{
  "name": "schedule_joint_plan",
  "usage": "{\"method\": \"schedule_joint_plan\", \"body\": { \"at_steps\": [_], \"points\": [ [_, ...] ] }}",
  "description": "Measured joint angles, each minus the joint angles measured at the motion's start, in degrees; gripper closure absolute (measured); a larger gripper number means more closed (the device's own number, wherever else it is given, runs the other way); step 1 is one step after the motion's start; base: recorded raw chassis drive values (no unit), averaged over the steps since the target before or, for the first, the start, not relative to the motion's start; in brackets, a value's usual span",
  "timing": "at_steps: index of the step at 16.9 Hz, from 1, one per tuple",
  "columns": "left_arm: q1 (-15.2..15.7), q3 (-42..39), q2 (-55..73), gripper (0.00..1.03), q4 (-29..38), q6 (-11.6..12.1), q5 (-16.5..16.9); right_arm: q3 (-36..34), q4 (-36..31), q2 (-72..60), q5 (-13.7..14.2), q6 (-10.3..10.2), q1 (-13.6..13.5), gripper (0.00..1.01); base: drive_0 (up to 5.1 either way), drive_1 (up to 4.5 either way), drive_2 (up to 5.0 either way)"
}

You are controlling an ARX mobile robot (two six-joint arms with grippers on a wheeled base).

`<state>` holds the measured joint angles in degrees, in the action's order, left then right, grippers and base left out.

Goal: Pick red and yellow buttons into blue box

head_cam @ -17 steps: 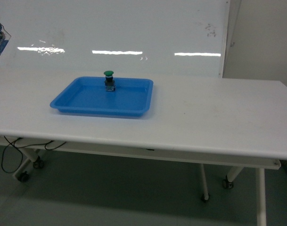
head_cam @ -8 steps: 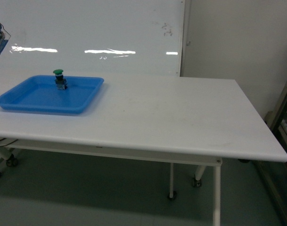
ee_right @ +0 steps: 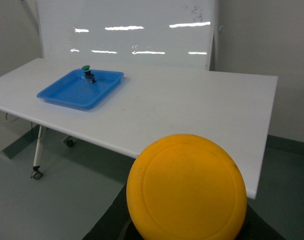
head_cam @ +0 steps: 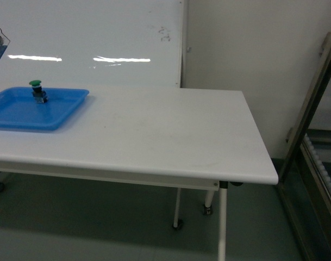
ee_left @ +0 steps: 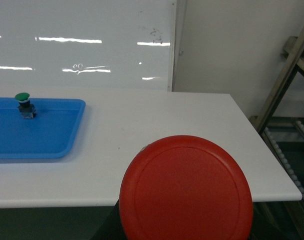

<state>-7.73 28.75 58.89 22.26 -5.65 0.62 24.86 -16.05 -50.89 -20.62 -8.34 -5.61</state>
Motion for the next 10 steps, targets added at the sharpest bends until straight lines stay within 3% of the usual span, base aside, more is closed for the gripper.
{"method": "schedule_joint_plan", "body": {
  "at_steps": [10],
  "points": [
    [0.3, 0.0, 0.2, 0.79, 0.0, 0.0, -0.4, 0.0, 0.0, -0.2, 0.0, 0.0, 0.0, 0.75, 4.6, -2.28, -2.3]
  ]
}}
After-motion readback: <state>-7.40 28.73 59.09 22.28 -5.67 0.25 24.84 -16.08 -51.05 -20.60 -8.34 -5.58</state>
